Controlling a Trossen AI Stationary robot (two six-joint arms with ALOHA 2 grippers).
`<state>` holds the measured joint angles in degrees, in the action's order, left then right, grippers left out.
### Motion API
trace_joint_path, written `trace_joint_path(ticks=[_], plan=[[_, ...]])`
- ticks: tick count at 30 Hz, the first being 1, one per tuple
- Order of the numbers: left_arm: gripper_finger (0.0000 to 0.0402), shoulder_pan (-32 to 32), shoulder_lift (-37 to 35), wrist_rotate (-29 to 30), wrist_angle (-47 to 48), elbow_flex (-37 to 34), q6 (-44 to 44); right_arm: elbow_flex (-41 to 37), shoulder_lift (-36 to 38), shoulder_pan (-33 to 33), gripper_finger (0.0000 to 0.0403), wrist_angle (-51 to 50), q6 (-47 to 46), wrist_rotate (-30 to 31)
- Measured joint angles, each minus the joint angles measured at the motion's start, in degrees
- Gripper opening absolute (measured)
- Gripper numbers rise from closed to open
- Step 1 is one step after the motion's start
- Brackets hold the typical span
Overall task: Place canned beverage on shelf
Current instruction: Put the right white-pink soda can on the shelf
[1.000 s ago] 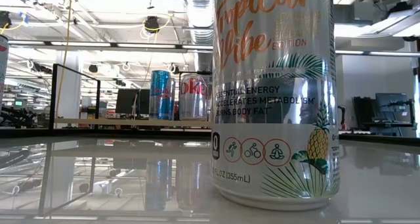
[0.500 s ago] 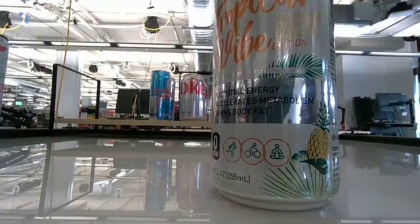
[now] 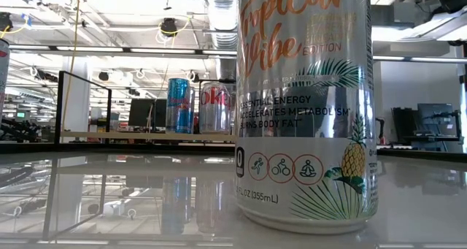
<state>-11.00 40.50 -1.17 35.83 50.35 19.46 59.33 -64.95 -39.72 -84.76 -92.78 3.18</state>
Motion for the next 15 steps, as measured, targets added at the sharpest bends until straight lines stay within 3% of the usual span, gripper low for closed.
trace_joint_path(ticks=[6,12,15], plan=[[0.0,0.0,-0.01,0.0,0.74,0.0,-0.03,0.02,0.04,0.0,0.0276,0.06,-1.32,-1.01],[0.0,0.0,0.0,0.0,0.72,0.0,-0.31,0.89,-0.04,0.0,0.0273,0.92,-0.85,-0.78],[0.0,0.0,0.0,0.0,0.74,0.0,-0.61,2.93,-0.03,0.12,0.0273,3.42,0.84,2.63]])
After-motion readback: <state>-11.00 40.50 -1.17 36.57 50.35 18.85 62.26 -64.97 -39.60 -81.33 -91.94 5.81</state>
